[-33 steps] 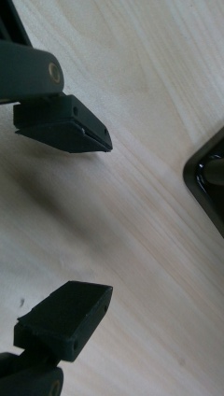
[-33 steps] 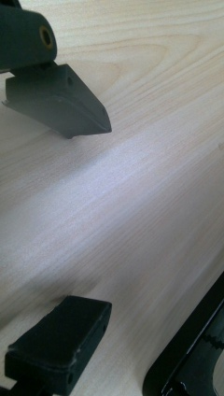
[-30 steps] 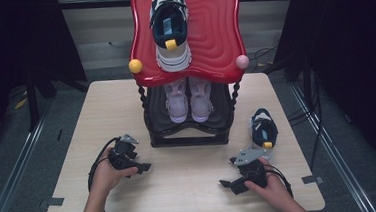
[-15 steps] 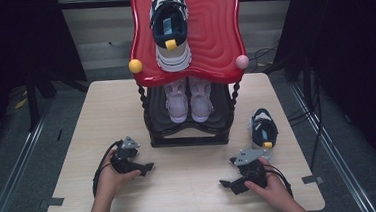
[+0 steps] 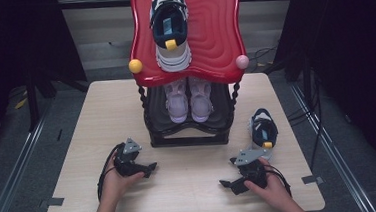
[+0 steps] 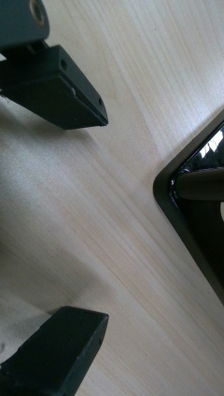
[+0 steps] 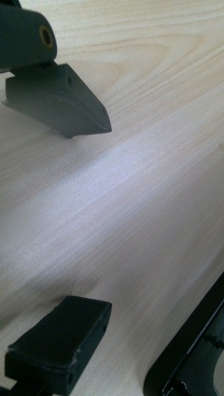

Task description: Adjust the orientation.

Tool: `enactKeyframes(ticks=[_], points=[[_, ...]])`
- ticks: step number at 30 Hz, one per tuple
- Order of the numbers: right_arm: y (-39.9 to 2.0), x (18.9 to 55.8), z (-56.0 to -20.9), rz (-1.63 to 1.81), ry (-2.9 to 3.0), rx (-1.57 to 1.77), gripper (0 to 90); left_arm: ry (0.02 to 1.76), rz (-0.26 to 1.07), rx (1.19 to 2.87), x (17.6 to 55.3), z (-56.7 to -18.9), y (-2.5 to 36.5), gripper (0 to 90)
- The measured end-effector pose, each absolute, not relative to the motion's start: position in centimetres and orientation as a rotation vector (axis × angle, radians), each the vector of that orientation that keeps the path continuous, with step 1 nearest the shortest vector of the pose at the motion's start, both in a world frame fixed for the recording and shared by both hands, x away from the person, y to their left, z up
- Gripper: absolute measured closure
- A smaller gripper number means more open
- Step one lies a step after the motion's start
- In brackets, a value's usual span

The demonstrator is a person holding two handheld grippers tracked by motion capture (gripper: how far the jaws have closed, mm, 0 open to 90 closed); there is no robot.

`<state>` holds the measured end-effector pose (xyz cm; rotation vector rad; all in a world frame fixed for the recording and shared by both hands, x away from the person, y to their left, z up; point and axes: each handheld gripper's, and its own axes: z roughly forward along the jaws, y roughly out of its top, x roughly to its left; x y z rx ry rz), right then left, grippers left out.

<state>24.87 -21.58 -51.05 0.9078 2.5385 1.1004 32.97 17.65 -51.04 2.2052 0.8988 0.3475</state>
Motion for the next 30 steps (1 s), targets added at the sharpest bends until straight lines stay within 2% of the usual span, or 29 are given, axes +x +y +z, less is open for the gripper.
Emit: enactKeyframes(ticks=[19, 30], points=[[-21.7, 25.1, -50.1, 1.038, 2.633, 0.937, 14.8, 0.899, 0.346, 2.205, 33.0, -51.0, 17.7, 5.0], [-22.1, 25.0, -47.3, 1.025, 2.695, 0.897, 16.4, 0.899, 0.346, 2.205, 33.0, -51.0, 17.7, 5.0]])
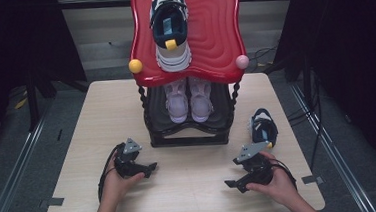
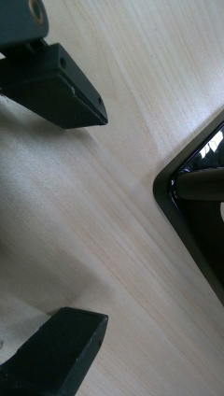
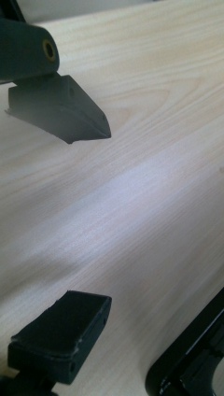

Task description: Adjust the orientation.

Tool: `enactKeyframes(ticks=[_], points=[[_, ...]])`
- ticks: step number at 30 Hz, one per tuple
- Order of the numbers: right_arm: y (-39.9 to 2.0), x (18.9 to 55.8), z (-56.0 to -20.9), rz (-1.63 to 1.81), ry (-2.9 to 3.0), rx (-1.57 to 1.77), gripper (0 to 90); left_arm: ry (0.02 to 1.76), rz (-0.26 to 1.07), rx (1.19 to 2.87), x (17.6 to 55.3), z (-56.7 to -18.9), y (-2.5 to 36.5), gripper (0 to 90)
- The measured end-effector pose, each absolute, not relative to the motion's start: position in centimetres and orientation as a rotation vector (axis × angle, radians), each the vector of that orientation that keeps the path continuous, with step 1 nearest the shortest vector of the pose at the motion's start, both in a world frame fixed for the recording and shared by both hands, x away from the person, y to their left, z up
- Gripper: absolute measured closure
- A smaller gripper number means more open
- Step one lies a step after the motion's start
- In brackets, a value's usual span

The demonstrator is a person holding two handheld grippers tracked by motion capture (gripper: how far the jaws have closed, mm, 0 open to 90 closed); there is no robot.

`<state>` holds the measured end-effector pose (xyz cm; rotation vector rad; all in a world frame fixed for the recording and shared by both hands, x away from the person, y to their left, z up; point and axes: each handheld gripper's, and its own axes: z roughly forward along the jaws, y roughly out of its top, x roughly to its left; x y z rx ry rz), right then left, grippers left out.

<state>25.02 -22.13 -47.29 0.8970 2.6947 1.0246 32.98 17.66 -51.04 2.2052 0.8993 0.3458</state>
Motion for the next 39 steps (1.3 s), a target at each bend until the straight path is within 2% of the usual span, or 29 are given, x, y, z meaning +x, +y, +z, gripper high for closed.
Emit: enactKeyframes(ticks=[5, 12, 16, 28, 33, 39], points=[[-22.3, 25.7, -46.3, 0.992, 2.700, 0.885, 19.4, 0.900, 0.348, 2.205, 33.0, -51.0, 17.7, 5.0], [-23.2, 26.9, -46.9, 0.937, 2.678, 0.924, 25.2, 0.899, 0.345, 2.206, 33.0, -51.0, 17.7, 5.0], [-24.3, 26.8, -47.4, 0.874, 2.690, 0.947, 32.7, 0.901, 0.345, 2.203, 33.0, -51.0, 17.7, 5.0], [-26.4, 26.1, -47.2, 0.828, 2.732, 0.951, 40.8, 0.900, 0.345, 2.205, 33.0, -51.0, 17.7, 5.0], [-26.5, 25.9, -45.8, 0.801, 2.786, 0.950, 43.0, 0.901, 0.346, 2.203, 33.0, -51.0, 17.7, 5.0], [-25.8, 26.3, -42.2, 0.798, 2.795, 0.920, 45.9, 0.900, 0.345, 2.204, 33.0, -51.0, 17.7, 5.0]])
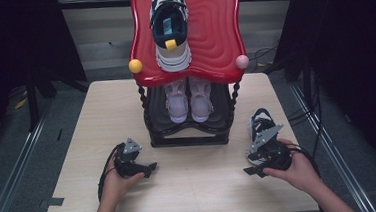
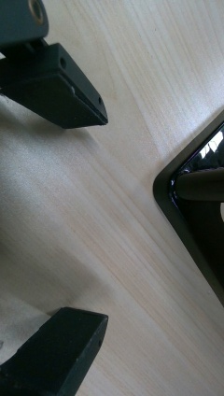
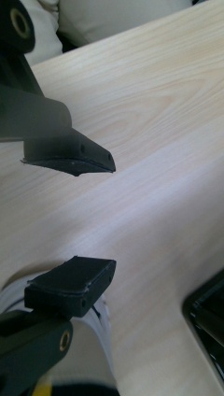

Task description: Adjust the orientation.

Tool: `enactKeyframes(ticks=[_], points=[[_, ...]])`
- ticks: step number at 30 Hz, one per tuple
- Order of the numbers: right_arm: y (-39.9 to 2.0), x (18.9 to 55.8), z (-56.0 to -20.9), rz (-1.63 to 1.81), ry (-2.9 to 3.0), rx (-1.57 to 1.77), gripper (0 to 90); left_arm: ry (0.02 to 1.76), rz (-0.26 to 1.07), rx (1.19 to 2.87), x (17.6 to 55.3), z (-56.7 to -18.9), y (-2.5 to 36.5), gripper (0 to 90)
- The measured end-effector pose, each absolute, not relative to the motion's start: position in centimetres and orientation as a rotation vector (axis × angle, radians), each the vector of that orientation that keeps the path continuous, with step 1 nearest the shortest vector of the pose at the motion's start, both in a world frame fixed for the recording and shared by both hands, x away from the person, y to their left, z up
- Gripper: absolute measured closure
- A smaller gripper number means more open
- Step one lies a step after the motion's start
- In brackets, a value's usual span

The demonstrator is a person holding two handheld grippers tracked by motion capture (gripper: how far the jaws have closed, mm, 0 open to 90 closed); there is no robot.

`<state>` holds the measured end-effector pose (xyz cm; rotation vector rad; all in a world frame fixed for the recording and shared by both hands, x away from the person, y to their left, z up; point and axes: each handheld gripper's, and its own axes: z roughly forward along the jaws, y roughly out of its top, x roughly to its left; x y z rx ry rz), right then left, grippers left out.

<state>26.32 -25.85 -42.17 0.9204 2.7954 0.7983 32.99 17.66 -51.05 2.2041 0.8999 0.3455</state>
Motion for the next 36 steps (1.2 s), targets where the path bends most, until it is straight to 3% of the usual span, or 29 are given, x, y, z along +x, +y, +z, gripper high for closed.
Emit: enactKeyframes(ticks=[7, 15, 24, 31, 36], points=[[-26.5, 28.0, -39.2, 0.769, 2.731, 0.933, 48.5, 0.900, 0.345, 2.204, 33.0, -51.0, 17.7, 5.0], [-27.6, 29.3, -39.4, 0.748, 2.692, 0.974, 52.9, 0.899, 0.346, 2.205, 33.0, -51.0, 17.7, 5.0], [-28.3, 29.5, -38.3, 0.713, 2.661, 0.969, 49.9, 0.900, 0.346, 2.205, 33.0, -51.0, 17.7, 5.0], [-28.8, 30.0, -39.5, 0.630, 2.696, 1.017, 48.7, 0.899, 0.346, 2.205, 33.0, -51.0, 17.7, 5.0], [-28.3, 30.1, -40.6, 0.582, 2.728, 1.017, 53.1, 0.900, 0.346, 2.205, 33.0, -51.0, 17.7, 5.0]])
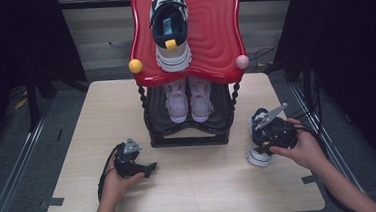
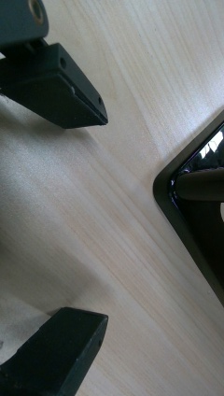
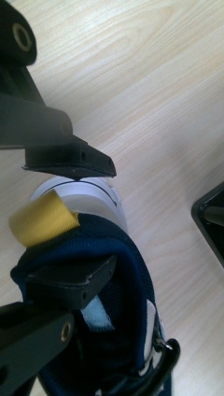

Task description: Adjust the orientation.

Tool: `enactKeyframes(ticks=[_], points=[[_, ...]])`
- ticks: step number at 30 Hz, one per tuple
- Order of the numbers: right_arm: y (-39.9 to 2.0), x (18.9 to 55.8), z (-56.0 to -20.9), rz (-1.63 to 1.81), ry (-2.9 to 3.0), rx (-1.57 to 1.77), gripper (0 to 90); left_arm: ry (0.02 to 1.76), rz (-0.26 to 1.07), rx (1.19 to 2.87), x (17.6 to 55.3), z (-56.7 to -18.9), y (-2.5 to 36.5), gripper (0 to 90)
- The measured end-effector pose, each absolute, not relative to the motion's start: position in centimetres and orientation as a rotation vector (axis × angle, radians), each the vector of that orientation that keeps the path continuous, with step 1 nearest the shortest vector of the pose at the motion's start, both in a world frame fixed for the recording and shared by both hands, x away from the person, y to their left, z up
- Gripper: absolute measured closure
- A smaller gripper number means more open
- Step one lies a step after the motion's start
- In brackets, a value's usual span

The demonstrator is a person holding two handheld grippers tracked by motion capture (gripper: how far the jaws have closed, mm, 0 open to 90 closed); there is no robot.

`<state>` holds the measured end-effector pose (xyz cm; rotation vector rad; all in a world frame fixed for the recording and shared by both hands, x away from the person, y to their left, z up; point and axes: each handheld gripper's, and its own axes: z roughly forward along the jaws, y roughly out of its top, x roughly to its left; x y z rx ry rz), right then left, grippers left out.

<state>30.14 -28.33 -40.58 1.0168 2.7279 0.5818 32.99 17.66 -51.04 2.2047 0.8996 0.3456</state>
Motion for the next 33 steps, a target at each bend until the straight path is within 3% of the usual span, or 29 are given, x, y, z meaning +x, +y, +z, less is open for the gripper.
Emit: enactKeyframes(ticks=[7, 19, 33], points=[[-28.3, 30.0, -40.5, 0.554, 2.709, 0.995, 69.1, 0.900, 0.346, 2.204, 33.0, -51.0, 17.7, 5.0], [-27.3, 29.1, -40.2, 0.631, 2.745, 0.941, 72.7, 0.900, 0.346, 2.204, 33.0, -51.0, 17.7, 5.0], [-27.4, 29.8, -40.1, 0.551, 2.855, 0.997, 53.9, 0.899, 0.346, 2.205, 33.0, -51.0, 17.7, 5.0]])
